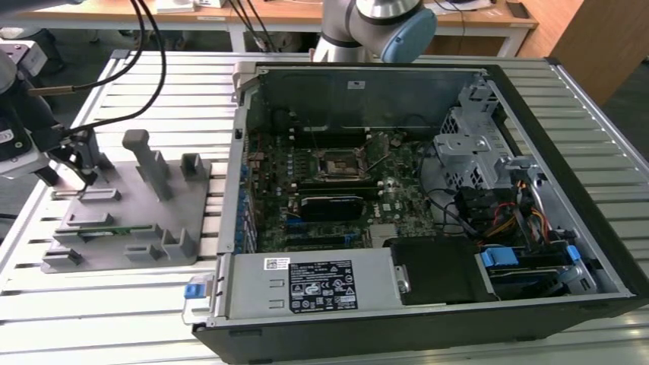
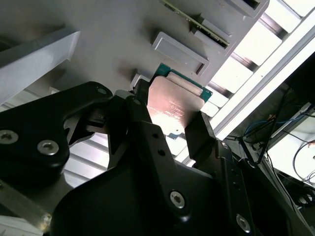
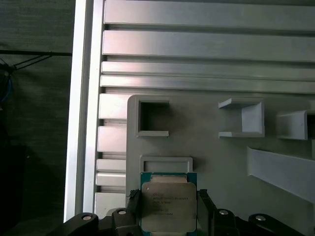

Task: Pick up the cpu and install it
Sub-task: 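Pick up the cpu and move it towards the insertion slot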

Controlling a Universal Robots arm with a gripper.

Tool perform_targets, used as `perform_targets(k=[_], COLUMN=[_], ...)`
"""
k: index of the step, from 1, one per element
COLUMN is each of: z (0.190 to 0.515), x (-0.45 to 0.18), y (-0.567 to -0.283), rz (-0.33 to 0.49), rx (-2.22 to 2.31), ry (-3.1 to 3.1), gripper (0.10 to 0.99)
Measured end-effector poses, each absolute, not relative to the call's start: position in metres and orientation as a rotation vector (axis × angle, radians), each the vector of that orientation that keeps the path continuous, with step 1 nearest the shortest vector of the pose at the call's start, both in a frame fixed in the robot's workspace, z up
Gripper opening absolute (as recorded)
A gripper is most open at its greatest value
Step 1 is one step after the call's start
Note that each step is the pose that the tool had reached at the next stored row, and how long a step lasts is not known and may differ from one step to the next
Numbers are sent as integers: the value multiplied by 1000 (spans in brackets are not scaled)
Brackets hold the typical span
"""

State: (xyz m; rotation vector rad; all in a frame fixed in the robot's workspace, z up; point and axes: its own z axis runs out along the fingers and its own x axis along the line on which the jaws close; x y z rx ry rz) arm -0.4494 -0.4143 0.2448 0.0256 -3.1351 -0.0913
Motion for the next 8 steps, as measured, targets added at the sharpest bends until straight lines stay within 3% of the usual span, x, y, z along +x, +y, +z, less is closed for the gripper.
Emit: perform_targets(k=[8], z=[248], x=[-449], y=[-414], rz=[-91], rx=[26], ry=[-3135], gripper=[541])
